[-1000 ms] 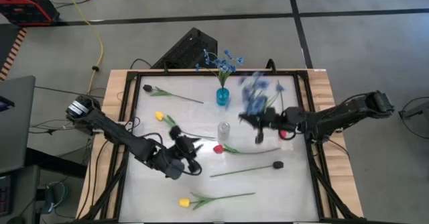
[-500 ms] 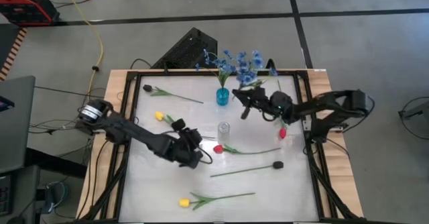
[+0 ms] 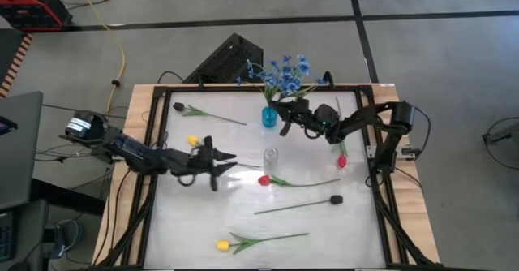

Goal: Sort flowers into vase by color
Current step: Put the blue flowers into the blue vase, then put the bottom black flower into the blue vase

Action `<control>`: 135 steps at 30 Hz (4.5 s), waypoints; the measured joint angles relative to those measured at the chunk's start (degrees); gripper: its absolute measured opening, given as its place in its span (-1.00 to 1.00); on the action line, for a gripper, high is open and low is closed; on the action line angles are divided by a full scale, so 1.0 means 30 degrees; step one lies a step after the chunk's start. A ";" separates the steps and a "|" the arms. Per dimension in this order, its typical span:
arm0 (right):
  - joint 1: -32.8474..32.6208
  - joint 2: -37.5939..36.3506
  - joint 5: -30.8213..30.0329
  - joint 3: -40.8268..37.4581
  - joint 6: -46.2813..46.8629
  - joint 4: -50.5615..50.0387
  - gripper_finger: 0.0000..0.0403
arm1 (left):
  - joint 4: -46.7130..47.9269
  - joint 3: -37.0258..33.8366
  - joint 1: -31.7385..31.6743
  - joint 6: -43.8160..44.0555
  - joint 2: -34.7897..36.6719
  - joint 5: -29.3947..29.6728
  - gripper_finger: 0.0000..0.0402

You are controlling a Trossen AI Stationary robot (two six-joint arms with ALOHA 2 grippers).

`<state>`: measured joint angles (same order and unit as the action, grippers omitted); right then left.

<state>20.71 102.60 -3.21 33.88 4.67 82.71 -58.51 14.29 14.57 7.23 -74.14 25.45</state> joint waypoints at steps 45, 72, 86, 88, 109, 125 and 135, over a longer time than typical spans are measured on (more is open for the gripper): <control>0.0743 0.0587 -0.1258 0.1242 -0.0983 -0.3253 -0.84 | -0.3857 0.0349 -0.6243 -0.5704 0.0141 -0.9088 -0.48; 0.0758 -0.2409 -0.0497 0.2594 -0.1645 -1.4787 0.07 | -0.2658 0.0349 -0.6247 -0.5900 0.0141 -0.8833 -0.48; 0.0714 -0.8307 0.0178 0.4841 -0.1637 -3.1744 0.29 | -0.0228 0.0349 -0.7985 -0.3994 0.0141 -0.8699 -0.48; 0.0922 -0.8886 0.0157 0.4841 -0.1079 -3.3756 0.29 | -0.0140 0.0349 -0.8113 -0.3973 0.0141 -0.8706 -0.48; -0.5203 -0.9577 0.5117 0.4834 -0.2792 -4.0219 0.29 | 0.0973 0.0349 -0.8145 -0.4162 0.0141 -0.8281 -0.48; -1.4620 -0.7784 0.2456 0.4826 0.1224 -3.9688 0.29 | 0.4812 0.2857 -0.7129 -0.4396 0.0141 -1.3741 -0.48; -1.6628 -0.4151 0.2181 0.4826 0.3720 -3.9706 0.29 | 0.5664 0.3314 -0.3767 -0.3995 0.0069 -1.2069 -0.48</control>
<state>-29.17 90.14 3.33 48.36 15.83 -36.40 -41.52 24.23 3.26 -4.75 -73.93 -10.76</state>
